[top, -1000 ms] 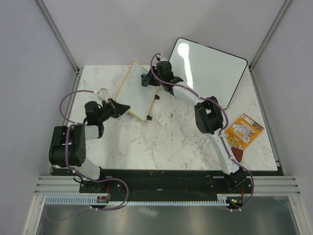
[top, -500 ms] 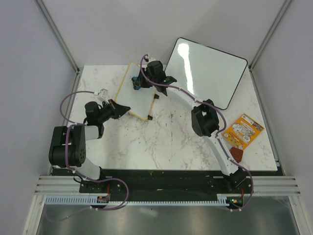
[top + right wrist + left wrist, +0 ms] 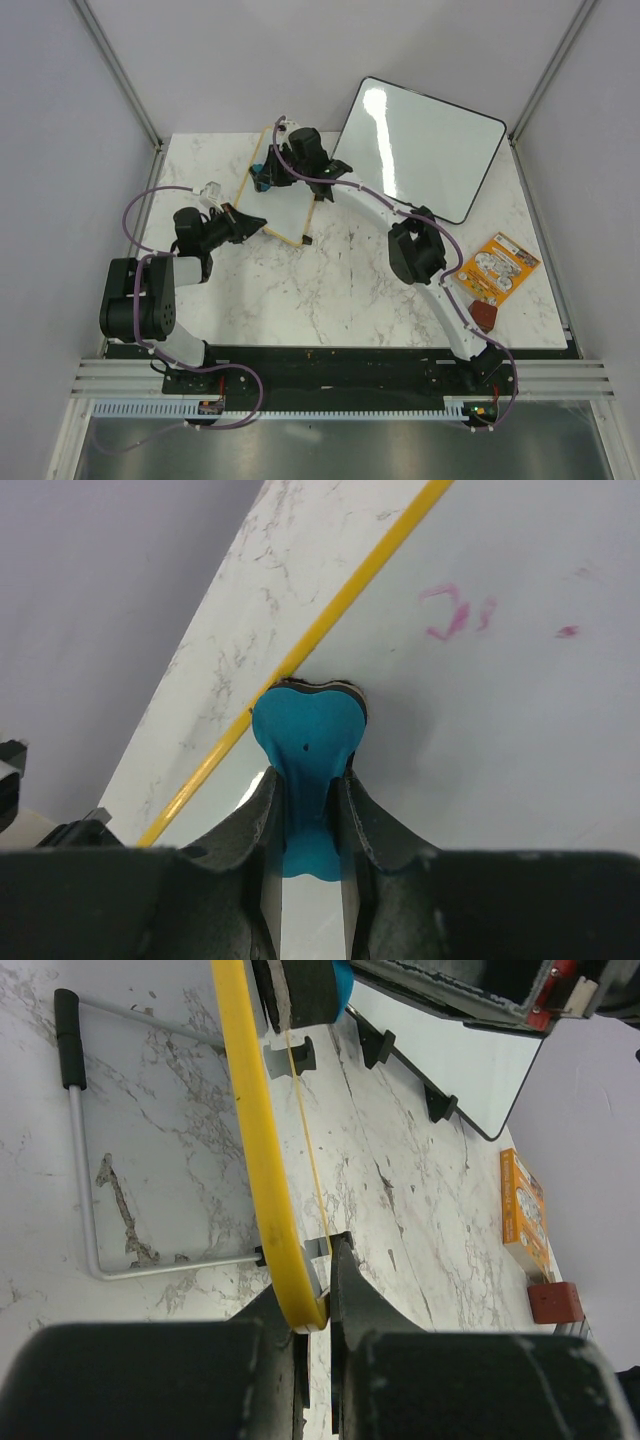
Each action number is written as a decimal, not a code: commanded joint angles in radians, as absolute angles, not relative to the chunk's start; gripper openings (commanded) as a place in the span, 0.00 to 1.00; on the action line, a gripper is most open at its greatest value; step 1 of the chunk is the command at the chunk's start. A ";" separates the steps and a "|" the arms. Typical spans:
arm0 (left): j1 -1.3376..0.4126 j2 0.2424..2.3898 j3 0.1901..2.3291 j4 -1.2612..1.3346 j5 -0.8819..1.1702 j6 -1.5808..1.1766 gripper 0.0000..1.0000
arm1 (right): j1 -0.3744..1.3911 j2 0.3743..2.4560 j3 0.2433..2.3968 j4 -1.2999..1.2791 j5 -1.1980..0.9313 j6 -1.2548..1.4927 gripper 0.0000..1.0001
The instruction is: Erase the whiteboard
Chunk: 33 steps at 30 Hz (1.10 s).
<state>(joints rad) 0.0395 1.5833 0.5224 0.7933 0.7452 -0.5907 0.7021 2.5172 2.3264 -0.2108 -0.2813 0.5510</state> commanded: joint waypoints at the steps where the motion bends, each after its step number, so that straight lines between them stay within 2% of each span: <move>1: -0.026 1.589 0.514 0.744 0.831 -0.397 0.02 | 0.864 2.540 2.267 -0.244 -0.487 0.611 0.00; 13: -0.028 1.585 0.511 0.744 0.830 -0.394 0.02 | 0.752 2.597 2.240 -0.167 -0.213 0.750 0.00; 21: -0.029 1.586 0.511 0.744 0.830 -0.393 0.02 | 0.664 2.629 2.171 0.063 -0.175 0.859 0.00; 26: -0.029 1.588 0.514 0.742 0.831 -0.393 0.02 | 0.661 2.583 2.091 0.212 -0.060 0.894 0.00; 33: -0.032 1.586 0.514 0.738 0.831 -0.390 0.02 | 0.667 2.657 2.226 0.268 0.032 0.920 0.00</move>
